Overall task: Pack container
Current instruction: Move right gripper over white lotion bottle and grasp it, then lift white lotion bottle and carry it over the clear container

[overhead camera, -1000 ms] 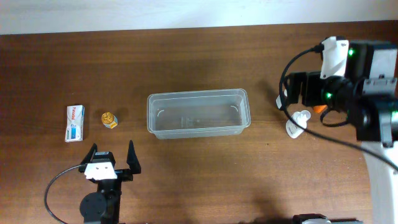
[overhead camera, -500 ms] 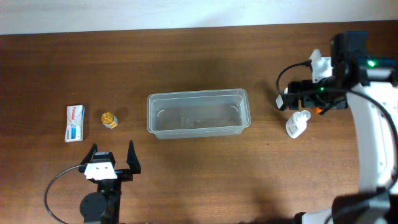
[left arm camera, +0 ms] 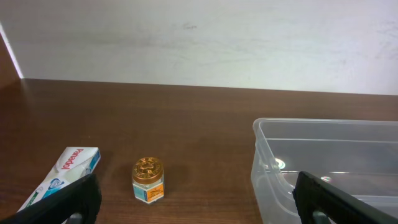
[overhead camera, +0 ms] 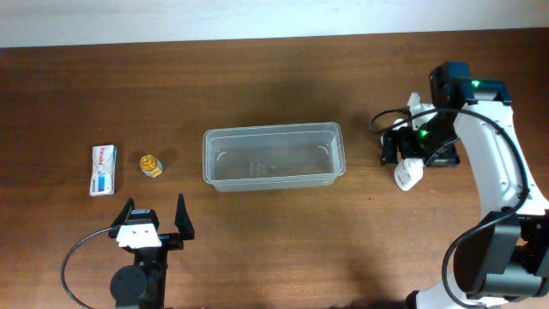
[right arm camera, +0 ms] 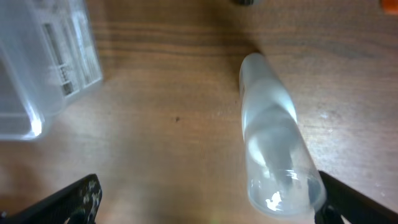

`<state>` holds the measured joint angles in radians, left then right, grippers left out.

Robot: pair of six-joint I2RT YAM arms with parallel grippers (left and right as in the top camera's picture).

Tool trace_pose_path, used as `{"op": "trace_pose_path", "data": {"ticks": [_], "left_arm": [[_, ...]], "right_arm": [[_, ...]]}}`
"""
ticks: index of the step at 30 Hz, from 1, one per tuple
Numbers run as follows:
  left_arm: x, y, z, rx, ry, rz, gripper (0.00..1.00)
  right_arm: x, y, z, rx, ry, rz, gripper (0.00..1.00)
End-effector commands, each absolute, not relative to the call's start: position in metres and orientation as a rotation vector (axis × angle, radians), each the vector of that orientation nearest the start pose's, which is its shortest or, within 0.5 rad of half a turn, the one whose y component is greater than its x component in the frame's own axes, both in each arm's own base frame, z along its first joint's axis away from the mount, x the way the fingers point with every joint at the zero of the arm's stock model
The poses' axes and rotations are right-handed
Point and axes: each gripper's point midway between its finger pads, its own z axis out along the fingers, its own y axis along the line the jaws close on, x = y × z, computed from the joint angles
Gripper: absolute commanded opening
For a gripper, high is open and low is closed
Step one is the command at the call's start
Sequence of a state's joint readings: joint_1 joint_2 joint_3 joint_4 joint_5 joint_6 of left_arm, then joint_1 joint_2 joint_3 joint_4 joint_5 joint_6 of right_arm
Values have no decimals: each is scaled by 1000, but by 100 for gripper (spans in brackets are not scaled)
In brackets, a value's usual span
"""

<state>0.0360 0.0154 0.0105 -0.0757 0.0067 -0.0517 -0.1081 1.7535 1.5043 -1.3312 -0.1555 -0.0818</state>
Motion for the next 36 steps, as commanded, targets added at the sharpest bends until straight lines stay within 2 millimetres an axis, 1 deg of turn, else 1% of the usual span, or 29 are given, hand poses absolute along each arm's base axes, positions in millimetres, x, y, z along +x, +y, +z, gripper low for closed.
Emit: {"op": "trace_pose_path", "data": {"ticks": [1,5,8,14,18,19,22,24,27,32,36], "left_arm": [[246,10,156,-65,1651,-1,99],[246,10,156,-65,1651,-1,99],[246,10,156,-65,1651,-1,99],[246,10,156,-65,1651,-1,99],[246,10,156,-65,1651,0,99],[246,10,156,-65,1651,-1,99],[246,10,156,-65,1651,-1,100],[246,10,156,-65,1650,0,99],[246,10,156,-65,1650,-1,99],[246,10,156,-65,1650,0,99],[246,10,156,-65,1651,-1,99]], "right_arm": [[312,-12,113,85,3154,235,98],[309,-21,102,161,3159,219,98],[308,-26,94,186,3156,218,96],[316,-28,82,176,3118,203,92],[317,-30,76,174,3109,183,87],[318,-31,76,172,3109,175,85],[320,-33,75,168,3102,151,71],[320,-33,75,167,3098,151,66],[321,-33,75,167,3098,151,57],[320,-33,75,167,3098,151,36],[320,-33,75,168,3099,150,33]]}}
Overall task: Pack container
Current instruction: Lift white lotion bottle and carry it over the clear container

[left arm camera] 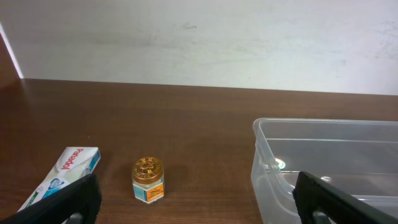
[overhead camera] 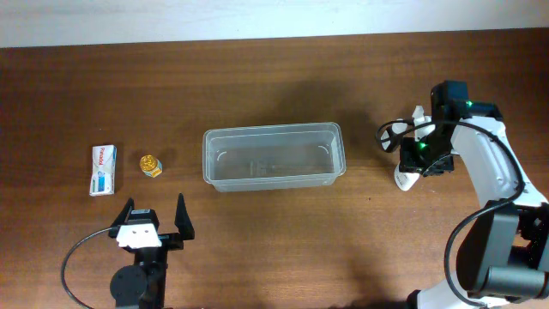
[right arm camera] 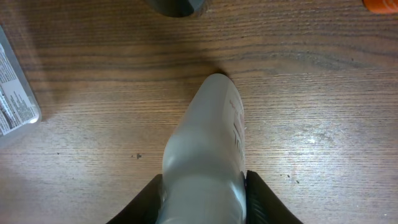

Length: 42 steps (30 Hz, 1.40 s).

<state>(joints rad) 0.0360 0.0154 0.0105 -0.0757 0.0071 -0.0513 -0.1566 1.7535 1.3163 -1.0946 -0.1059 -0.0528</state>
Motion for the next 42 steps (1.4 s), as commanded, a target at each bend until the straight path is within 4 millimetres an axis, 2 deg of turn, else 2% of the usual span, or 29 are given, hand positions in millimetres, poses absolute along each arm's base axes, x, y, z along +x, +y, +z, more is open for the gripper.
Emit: {"op": "trace_pose_path", "data": {"ticks": [1,4,15,20,26,32,38,42], "left_arm": [[246,10,156,-65,1651,0,99],[246,10,156,-65,1650,-1,99],[246,10,156,-65,1651,-1,99],[246,10,156,-65,1650,-1,99],[246,10,156,-65,1651,0,99],[246,10,156,-66,1650,-1,99],[246,10,156,-65,1651,-1,99],[246,10,156,-65,1651,0,99]], "right_arm": [[320,-34,75,167,3099,146,31],[320,-35,75,168,3099,140,27],[317,-30,83,168,3096,172,24],[316,-28,104,162,3070,188,24],[311,-23,142,152,3031,211,24],[306,11,183,41,2950,331,24],[308,62,221,-157,2830,438,24],[315,93,238,-234,2759,459,24]]}}
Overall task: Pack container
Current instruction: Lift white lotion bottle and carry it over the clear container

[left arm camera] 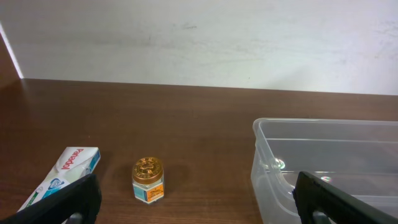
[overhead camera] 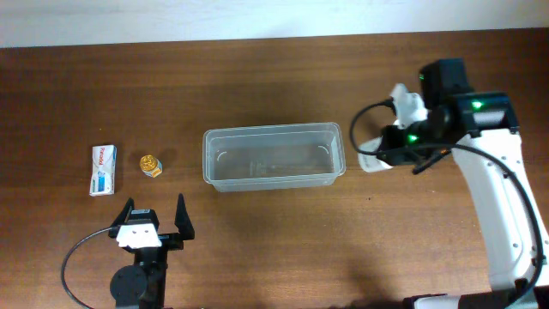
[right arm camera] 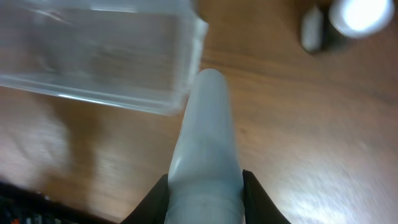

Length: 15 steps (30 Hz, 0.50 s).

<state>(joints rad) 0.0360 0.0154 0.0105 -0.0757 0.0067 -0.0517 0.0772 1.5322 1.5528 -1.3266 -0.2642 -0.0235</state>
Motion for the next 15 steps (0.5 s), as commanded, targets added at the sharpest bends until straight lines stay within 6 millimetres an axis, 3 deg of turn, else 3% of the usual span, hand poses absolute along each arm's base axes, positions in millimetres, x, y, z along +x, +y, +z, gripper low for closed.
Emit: {"op": "trace_pose_path", "data": {"ticks": [1,9,15], "left_arm": [[246,10,156,-65,1650,-1,99],[246,10,156,-65,1650,0,99],[246,10,156,-65,1651,-1,99]], "right_arm": [[318,101,240,-254,2739,467,24],[338,144,236,-280,2673,366,24],[346,150,213,-203,2713,156,24]]}}
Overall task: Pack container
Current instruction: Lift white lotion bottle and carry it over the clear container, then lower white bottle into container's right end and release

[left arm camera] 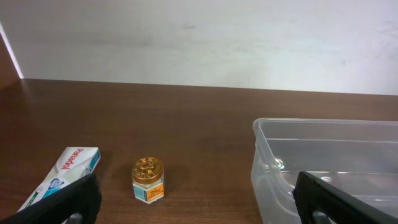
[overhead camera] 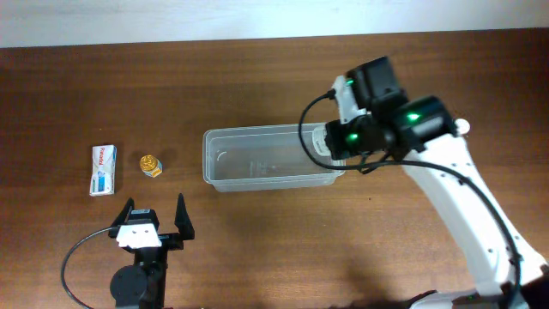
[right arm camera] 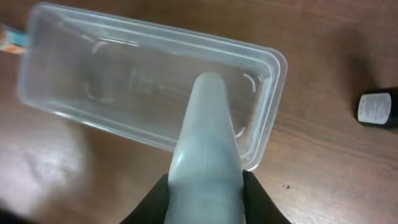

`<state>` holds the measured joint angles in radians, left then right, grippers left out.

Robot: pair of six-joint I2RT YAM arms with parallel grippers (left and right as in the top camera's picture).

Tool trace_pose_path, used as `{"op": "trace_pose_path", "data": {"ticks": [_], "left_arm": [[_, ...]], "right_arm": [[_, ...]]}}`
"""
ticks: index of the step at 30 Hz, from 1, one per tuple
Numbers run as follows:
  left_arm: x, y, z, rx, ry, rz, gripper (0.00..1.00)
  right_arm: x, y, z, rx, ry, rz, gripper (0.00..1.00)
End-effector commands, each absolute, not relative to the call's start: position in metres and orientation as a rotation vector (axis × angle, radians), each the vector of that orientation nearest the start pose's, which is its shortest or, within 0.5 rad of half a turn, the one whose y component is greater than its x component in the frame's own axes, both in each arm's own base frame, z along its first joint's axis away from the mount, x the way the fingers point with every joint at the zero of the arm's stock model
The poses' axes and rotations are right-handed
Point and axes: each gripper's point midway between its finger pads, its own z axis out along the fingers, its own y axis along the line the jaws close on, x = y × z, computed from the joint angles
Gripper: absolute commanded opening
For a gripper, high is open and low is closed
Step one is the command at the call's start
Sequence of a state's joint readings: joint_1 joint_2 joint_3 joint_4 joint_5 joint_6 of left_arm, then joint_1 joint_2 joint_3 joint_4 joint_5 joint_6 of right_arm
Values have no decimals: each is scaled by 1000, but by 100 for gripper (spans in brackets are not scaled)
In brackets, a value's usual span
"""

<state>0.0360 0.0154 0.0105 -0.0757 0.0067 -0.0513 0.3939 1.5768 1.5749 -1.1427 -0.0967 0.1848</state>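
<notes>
A clear plastic container (overhead camera: 225, 177) lies mid-table, also seen in the right wrist view (right arm camera: 56, 106) and at the right of the left wrist view (left arm camera: 323, 140). My right gripper (overhead camera: 322, 144) is shut on a pale white tube (right arm camera: 206, 143), held over the container's right end. My left gripper (overhead camera: 151, 225) stands open near the front left, holding nothing. A small gold-lidded jar (overhead camera: 151, 165) and a white toothpaste box (overhead camera: 103, 169) lie at the left, the jar (left arm camera: 148, 179) and box (left arm camera: 62, 174) in front of the left fingers.
A small dark bottle (right arm camera: 376, 110) lies on the wood right of the container. The wall runs along the table's far edge.
My right gripper has moved left with the tube, from beside the container's right end to above its right end. The left arm has not moved.
My right gripper was open over the tube lying on the table at the far right. Then it was shut on the tube there. Later it held the tube raised next to the container, and now over its right end.
</notes>
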Motion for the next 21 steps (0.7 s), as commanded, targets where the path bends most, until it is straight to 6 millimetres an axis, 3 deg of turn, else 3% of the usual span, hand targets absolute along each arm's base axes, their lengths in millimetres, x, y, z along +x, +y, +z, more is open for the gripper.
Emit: {"op": "trace_pose_path", "data": {"ticks": [1,11,21], "left_arm": [[246,10,156,-65,1651,-1,99],[246,10,156,-65,1651,-1,99],[246,10,156,-65,1650,0,99]], "right_arm": [[348,151,207,-183,2724,127,24],[366,159,156,-106,2815,26,25],[378,164,117,-23,2873,-6,24]]}}
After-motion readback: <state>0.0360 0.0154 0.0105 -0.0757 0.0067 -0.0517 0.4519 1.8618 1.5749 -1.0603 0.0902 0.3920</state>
